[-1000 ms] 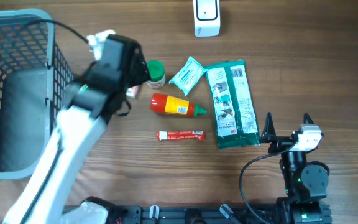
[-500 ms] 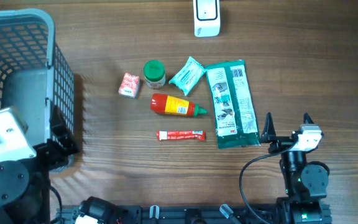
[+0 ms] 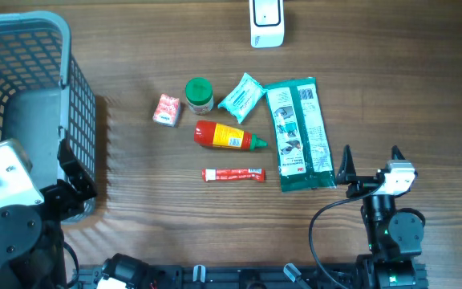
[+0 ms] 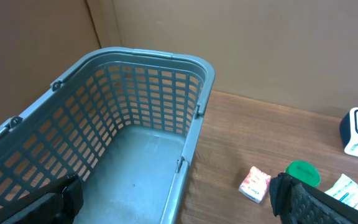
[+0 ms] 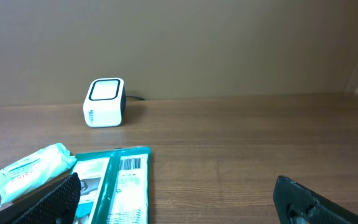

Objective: Scan the item barcode

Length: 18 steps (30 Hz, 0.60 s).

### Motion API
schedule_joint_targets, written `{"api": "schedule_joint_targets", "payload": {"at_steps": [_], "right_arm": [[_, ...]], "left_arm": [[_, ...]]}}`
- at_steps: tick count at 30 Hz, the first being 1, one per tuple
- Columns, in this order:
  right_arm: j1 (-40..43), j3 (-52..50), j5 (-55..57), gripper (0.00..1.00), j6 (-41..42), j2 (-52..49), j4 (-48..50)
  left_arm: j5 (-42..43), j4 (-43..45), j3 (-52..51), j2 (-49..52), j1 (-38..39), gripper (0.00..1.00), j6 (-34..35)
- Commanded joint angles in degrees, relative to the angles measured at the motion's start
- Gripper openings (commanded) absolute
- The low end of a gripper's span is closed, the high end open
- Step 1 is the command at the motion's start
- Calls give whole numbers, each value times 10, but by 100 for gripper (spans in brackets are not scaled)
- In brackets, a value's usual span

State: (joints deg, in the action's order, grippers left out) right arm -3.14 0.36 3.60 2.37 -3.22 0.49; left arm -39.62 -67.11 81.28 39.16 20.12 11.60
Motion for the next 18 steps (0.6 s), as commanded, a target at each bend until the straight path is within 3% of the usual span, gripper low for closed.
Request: {"api": "schedule_joint_targets", "payload": {"at_steps": [1,11,14,16,18], "right_arm": [[-2,0,8,100,7,2,3],[-2,0,-14,100,8,2,2],[-2,0,-82,100,10,2,-4],[-2,0,-129,100,63,2,1],[-2,0,-141,100,204,2,2]], "left_arm": [[-12,0,0,3,-2,100,-7],[-12,0,0,3,-2,100,-7],[-12,0,0,3,-2,100,-7],[-12,0,0,3,-2,100,-7],[-12,0,0,3,-2,100,-7]]}}
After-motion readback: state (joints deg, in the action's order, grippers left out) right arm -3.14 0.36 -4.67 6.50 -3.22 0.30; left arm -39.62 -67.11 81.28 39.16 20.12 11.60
